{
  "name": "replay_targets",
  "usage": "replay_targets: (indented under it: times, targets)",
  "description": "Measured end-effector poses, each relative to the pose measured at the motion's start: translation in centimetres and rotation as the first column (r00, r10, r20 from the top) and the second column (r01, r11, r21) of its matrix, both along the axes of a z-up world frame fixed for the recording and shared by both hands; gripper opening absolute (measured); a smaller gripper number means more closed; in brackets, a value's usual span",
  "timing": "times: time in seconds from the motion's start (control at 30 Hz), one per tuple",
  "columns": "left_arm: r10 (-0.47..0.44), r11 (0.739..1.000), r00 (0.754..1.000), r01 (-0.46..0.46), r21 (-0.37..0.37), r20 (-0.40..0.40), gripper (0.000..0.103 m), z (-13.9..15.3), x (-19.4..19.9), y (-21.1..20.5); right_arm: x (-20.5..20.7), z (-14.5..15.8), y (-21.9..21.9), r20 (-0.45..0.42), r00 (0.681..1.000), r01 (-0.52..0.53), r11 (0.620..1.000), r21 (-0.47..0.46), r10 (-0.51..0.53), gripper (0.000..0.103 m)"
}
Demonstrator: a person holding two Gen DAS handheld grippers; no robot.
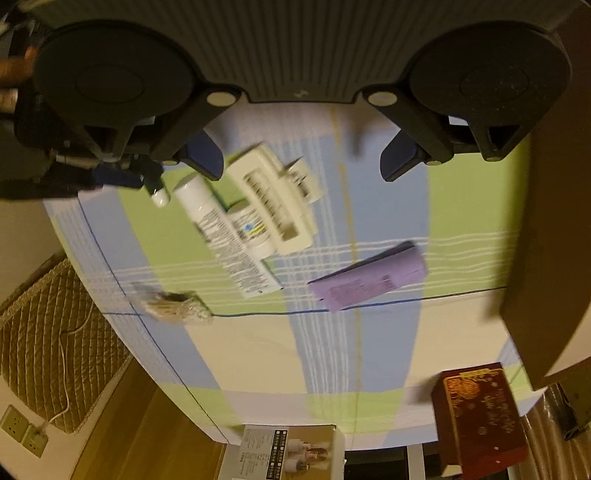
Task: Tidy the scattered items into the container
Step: 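Grasp the cream hair clip with left tool while right tool grasps the green lip gel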
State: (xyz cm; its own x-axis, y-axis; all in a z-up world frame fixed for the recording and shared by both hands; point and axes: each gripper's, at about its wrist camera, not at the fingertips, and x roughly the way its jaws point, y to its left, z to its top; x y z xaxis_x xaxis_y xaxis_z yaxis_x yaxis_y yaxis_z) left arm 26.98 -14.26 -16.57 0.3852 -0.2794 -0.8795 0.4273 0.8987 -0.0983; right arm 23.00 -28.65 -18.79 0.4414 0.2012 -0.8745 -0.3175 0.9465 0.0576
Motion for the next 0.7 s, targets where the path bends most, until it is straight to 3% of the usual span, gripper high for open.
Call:
replay_targets:
  times: [0.2, 0.27, 0.4, 0.57, 0.63, 0.7]
  targets:
    - [-0.004, 0.999, 1.000, 0.005, 0.036, -0.012, 0.087, -2.3, 1.5, -1.9, 0.2, 0.0, -0.4, 0.003, 1.000, 0.009, 1.000, 0.020, -0.009, 0.021]
    - [-0.008, 0.999, 1.000, 0.009, 0.044, -0.021, 0.080, -3.1, 1.9, -2.2, 0.2, 0.0, -0.4, 0.004, 1.000, 0.008, 1.000, 0.022, -0.008, 0.021]
    - [-0.021, 0.999, 0.999, 0.022, 0.031, -0.042, 0.045, -3.9, 2.2, -1.6, 0.1, 0.0, -0.4, 0.009, 1.000, -0.006, 1.000, 0.018, 0.005, 0.021]
    - [-0.071, 0.995, 0.997, 0.071, 0.068, -0.008, 0.038, -3.6, 0.9, 0.2, 0.0, -0.1, 0.0, 0.015, 0.999, -0.029, 1.000, 0.007, 0.029, 0.021]
    - [-0.075, 0.994, 0.997, 0.076, 0.083, -0.015, 0.031, -3.3, 0.0, 1.3, -0.1, -0.1, 0.2, 0.020, 0.999, -0.043, 0.999, -0.006, 0.043, 0.021]
    - [-0.071, 0.994, 0.997, 0.073, 0.079, -0.035, 0.031, -3.2, -0.7, 2.3, -0.2, -0.2, 0.4, 0.024, 0.998, -0.058, 0.998, -0.018, 0.058, 0.021]
